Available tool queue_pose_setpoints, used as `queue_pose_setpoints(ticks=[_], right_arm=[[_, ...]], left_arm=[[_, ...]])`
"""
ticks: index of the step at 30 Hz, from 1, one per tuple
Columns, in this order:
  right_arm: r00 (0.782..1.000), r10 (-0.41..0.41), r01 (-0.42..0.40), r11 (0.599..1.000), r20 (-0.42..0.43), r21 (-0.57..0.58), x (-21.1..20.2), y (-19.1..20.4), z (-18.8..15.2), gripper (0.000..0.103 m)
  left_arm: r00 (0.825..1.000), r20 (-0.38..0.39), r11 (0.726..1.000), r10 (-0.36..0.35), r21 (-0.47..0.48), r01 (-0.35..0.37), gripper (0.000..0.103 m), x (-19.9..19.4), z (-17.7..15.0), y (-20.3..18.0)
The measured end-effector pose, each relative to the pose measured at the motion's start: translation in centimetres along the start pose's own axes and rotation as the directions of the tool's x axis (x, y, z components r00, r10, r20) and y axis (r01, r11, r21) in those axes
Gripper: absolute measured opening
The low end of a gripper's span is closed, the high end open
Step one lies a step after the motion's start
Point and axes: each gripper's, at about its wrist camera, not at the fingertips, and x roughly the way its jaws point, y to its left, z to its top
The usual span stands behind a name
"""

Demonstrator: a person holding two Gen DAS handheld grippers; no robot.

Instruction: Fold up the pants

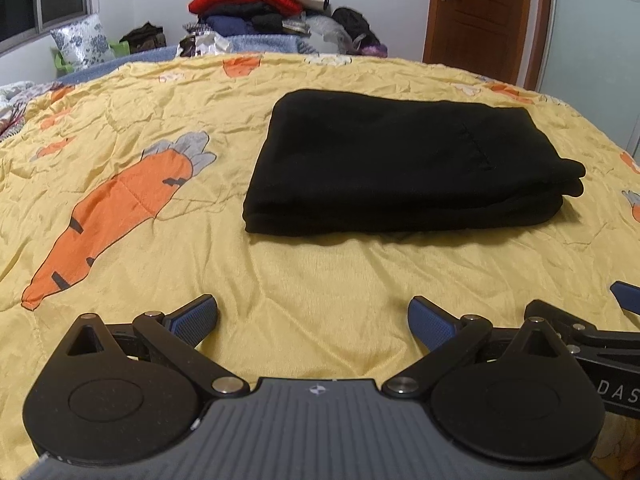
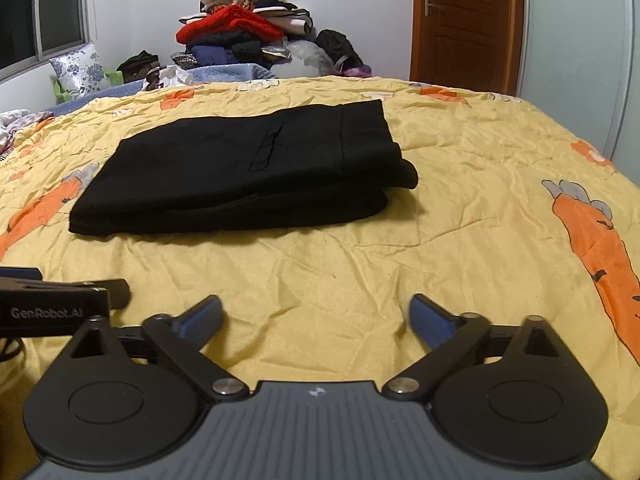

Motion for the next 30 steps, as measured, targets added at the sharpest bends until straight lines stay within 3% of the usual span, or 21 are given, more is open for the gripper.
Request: queue_pose_setpoints(ticks=[7,30], right_arm=[[1.000,-0.021,0.020,0.999,-0.012,-0.025,0.20,0.35,-0.11,0.103],[1.000,-0.021,0.021,0.999,-0.009,-0.027,0.09,0.27,-0.25,0.103]], left_arm=[[0.999,0.037,1.000,0.002,-0.007,-0.002,0.103,0.01,-0.39,0.03],[0.999,0.051,1.000,0.007,-0.013,-0.007,0.103,-0.21,-0.83,-0.01]])
